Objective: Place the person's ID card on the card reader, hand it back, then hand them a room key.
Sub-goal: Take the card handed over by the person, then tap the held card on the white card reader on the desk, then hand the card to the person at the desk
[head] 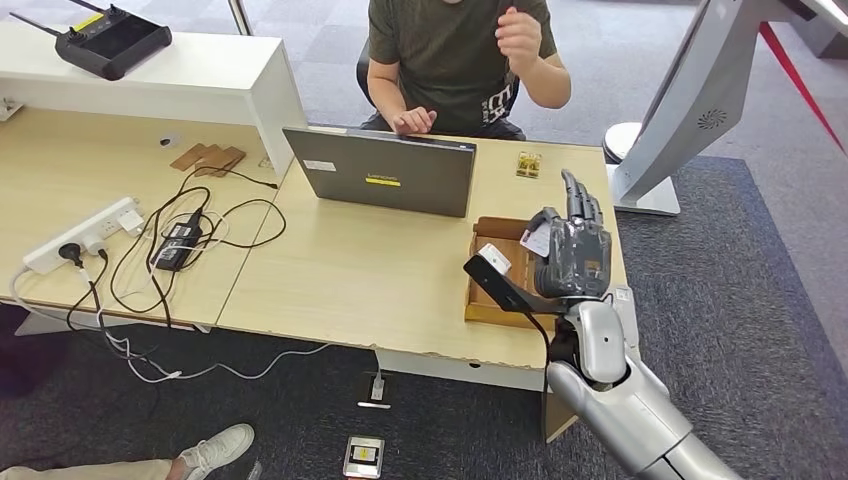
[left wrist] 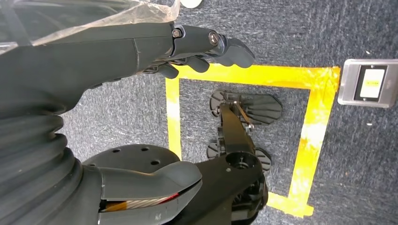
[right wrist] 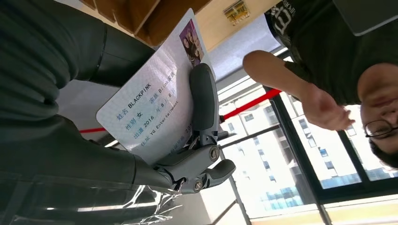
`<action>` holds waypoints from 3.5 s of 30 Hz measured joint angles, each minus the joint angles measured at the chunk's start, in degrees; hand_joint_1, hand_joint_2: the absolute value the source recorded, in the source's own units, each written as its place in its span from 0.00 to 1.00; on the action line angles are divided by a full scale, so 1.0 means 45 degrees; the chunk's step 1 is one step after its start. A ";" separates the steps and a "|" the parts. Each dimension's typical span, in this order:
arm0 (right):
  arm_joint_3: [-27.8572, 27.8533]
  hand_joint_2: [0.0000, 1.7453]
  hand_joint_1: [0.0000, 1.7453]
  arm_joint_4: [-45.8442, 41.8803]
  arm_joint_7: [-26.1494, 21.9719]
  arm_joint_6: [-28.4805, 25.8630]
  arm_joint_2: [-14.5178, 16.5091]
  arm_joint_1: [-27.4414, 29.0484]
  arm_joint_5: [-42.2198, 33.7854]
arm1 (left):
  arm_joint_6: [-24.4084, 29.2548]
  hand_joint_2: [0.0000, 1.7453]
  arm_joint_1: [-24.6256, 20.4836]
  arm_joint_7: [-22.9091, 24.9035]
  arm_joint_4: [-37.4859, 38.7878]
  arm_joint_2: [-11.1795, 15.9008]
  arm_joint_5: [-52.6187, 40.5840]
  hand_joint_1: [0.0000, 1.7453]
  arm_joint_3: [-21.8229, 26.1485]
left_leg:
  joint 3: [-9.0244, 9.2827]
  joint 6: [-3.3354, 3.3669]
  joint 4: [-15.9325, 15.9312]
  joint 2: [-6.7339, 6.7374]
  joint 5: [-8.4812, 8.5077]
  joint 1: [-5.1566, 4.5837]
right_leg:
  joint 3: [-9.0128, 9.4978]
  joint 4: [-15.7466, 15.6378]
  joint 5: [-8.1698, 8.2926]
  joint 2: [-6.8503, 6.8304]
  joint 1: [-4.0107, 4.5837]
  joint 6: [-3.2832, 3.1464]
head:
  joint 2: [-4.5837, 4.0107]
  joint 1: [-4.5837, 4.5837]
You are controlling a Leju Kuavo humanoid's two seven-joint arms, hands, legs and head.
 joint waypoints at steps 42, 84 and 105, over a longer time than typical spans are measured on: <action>-0.1450 1.00 1.00 0.0289 0.1787 0.2348 -0.2544 0.2942 -0.5904 | -0.0013 1.00 0.0592 -0.0175 0.0012 0.0363 0.0432 0.00 -0.0020 | -0.0002 0.0009 -0.0001 0.0009 -0.0016 -0.0003 | 0.0000 -0.0009 -0.0001 0.0008 -0.0003 0.0001 | 0.0000 0.0001; -0.1050 1.00 1.00 -0.2969 0.1805 0.4335 -0.1544 0.0881 -0.2736 | 0.0034 1.00 0.0081 0.0187 -0.0114 0.0248 -0.0021 0.00 -0.0880 | -0.0007 0.0006 -0.0002 0.0007 -0.0007 -0.0002 | 0.0006 -0.0001 0.0010 0.0007 -0.0001 0.0011 | 0.0000 -0.0001; -0.0649 1.00 1.00 -0.0994 0.1810 0.3845 -0.0570 -0.0548 -0.2450 | -0.0081 1.00 -0.0488 0.0668 -0.0119 0.0124 -0.0322 0.00 -0.1342 | -0.0012 0.0006 -0.0001 0.0008 -0.0007 -0.0003 | -0.0001 -0.0002 0.0010 0.0006 -0.0002 0.0012 | 0.0000 0.0001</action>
